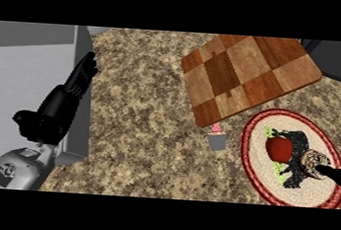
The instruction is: Pick the bell pepper from the placemat and place it in the tiered shelf
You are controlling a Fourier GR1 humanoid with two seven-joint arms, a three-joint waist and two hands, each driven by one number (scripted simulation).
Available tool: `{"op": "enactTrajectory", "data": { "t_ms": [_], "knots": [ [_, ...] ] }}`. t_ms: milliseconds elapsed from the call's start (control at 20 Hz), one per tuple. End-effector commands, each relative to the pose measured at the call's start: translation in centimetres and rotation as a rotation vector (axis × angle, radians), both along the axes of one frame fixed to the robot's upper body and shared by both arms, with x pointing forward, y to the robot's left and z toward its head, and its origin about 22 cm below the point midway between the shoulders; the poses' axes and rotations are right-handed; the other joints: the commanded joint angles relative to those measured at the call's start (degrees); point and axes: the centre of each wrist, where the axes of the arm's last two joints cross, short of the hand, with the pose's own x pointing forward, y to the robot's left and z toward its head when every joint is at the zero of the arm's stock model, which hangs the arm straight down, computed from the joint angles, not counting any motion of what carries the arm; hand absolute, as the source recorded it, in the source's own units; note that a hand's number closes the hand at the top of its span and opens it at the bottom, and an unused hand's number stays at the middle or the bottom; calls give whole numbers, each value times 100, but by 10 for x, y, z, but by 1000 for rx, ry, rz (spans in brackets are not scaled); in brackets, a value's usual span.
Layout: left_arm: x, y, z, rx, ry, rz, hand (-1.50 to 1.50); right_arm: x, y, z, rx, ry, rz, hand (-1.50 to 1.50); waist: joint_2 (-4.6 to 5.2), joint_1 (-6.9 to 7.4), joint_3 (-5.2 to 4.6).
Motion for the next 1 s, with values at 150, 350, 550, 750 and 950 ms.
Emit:
{"op": "enactTrajectory", "data": {
  "t_ms": [150,350,550,750,950],
  "knots": [
    [-13,-5,-40,14,127,13,0,6,19,45,-212,341,69,-150,126,87,-136],
    [-13,-14,-52,11,139,17,0,13,44,62,-246,412,47,-150,133,72,-116],
    [-14,-7,-42,-1,129,12,0,14,73,88,-255,432,58,-150,93,52,-103],
    [-12,-9,-64,-3,134,2,0,20,95,82,-247,415,58,-150,129,33,-102],
    [-1,7,-54,4,135,16,0,23,106,85,-262,410,40,-150,127,22,-100]
  ]
}}
